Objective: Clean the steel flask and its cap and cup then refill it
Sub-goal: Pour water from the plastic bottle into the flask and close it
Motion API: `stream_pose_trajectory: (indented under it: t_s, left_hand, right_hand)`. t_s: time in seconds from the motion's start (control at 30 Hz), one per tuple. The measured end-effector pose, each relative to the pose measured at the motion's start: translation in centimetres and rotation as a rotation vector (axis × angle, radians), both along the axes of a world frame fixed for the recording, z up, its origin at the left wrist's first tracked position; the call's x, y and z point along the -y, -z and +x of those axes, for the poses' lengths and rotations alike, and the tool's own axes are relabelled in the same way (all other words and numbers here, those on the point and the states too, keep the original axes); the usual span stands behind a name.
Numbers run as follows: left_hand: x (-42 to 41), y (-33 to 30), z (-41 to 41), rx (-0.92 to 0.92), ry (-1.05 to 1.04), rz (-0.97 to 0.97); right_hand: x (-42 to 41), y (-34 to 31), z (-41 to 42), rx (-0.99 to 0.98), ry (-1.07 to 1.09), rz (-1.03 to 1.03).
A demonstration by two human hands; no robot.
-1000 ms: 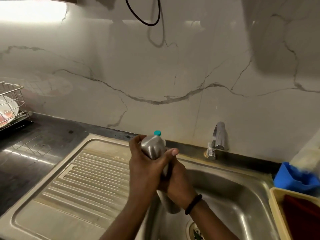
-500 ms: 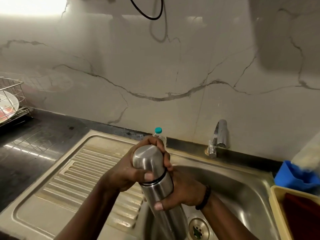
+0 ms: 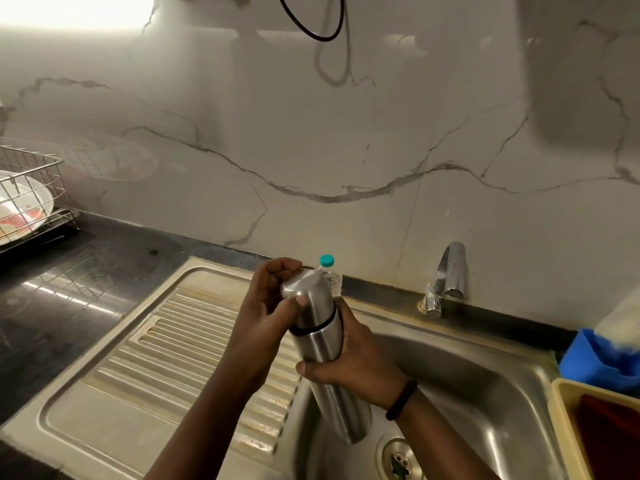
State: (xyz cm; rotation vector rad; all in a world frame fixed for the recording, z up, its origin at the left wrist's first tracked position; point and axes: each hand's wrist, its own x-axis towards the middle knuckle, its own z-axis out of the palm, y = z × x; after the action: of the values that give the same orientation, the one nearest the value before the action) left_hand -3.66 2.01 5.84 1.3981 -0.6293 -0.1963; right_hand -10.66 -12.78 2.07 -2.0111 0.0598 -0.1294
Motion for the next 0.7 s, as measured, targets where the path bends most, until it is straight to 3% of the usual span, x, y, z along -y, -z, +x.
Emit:
stream_pose_trajectory:
  t_s: [0.1, 0.2, 0.33, 0.4, 0.5, 0.7]
  left_hand:
    - [0.6, -0.2, -0.2, -0.004, 0.031, 0.065]
    - [1.6, -0.3, -0.7, 0.049, -0.123, 0.129]
    - [2.8, -0.1, -1.6, -0.082, -0.296, -0.05]
    - [3.2, 0.3, -1.8, -0.048, -0.312, -0.041]
    - [3.4, 0.7, -1.8, 0.016, -0.244, 0.025]
    - [2.1, 1.7, -0.4, -0.108, -0.015, -0.01]
  right_hand:
    - [0.2, -0.2, -0.2, -0.012, 0.017, -0.004]
    - [0.0, -0.2, -0.2, -0.008, 0.037, -0.035]
    - [-0.7, 0.3, 0.0, 0.031, 0.092, -0.039]
    - [-1.1, 0.4, 0.1, 0.057, 0.139, -0.032]
    - [-0.9, 0.1, 0.0, 0.048, 0.148, -0.004]
    - [-0.2, -0.3, -0.5, -0.012, 0.074, -0.02]
